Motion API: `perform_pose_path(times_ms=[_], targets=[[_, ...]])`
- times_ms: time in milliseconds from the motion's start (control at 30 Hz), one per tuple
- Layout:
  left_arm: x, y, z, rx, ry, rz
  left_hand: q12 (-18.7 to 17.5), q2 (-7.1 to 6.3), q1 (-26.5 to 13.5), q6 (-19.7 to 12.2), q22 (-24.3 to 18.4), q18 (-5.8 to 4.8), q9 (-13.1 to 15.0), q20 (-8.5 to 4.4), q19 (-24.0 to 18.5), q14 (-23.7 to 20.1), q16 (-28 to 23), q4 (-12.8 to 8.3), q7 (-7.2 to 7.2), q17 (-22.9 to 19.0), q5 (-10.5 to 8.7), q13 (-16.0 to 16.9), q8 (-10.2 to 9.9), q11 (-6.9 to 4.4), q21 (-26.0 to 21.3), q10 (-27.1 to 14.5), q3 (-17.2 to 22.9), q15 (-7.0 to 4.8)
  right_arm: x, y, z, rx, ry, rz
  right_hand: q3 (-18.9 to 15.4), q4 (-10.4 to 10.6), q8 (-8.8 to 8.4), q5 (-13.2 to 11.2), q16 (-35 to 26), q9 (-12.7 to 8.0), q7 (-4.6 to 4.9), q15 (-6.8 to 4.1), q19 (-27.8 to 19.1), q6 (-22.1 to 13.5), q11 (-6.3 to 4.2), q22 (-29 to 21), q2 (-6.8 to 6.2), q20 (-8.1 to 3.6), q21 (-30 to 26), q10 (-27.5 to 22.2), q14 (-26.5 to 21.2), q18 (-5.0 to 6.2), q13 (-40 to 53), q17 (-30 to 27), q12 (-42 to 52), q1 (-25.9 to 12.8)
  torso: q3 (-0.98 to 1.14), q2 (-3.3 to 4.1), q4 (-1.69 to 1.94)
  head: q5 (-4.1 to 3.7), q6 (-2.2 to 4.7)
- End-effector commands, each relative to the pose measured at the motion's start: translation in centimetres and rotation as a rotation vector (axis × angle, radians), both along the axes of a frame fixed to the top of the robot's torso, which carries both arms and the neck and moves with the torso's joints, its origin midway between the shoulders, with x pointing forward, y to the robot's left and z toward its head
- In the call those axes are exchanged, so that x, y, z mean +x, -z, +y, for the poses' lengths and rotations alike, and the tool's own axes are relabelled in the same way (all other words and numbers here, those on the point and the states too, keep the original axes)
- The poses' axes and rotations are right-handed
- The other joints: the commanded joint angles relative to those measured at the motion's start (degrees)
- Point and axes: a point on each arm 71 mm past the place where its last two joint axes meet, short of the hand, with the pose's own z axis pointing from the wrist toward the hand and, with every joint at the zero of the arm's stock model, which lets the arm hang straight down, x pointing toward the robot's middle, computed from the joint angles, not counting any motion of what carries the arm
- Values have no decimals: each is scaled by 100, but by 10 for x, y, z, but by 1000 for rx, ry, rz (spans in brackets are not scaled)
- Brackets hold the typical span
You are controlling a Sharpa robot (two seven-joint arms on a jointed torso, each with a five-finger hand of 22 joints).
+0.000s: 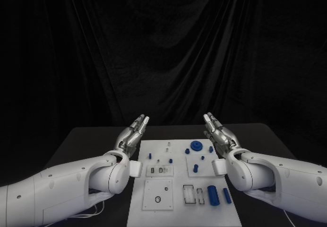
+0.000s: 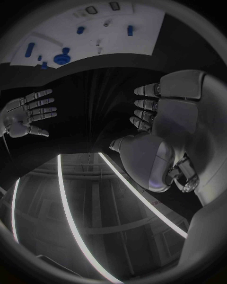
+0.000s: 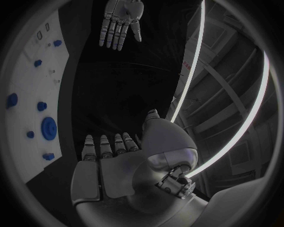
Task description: Assemble the parts on the task board
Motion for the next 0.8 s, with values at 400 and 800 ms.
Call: perform_pose_path(times_ms=[400, 800], targets=[[-14, -11, -15, -368, 366, -30, 630, -69, 1682, 967, 82, 200, 143, 714, 216, 323, 184, -37, 268, 149, 2242, 210, 410, 382, 113, 596, 525, 403, -10, 7, 8, 265, -325, 198, -1, 10, 174, 502, -20, 108, 557, 372, -2, 469, 437, -9, -42, 265, -33, 8, -12, 102, -9, -9, -27, 1003, 0, 2, 1, -1, 0], [-5, -12, 21, -264, 370, -179, 1168, -240, 2012, 1307, 119, 200, 180, 874, 392, 602, 289, -69, 307, 243, 2676, 243, 640, 500, 194, 679, 619, 573, -5, -20, -38, 217, -255, 136, 167, -287, 1058, 1806, 801, 261, 928, 707, 800, 1257, 1199, 255, -123, 652, 421, 407, 676, 133, 248, 377, 1339, 2253, -61, 170, 163, 35, -1067]])
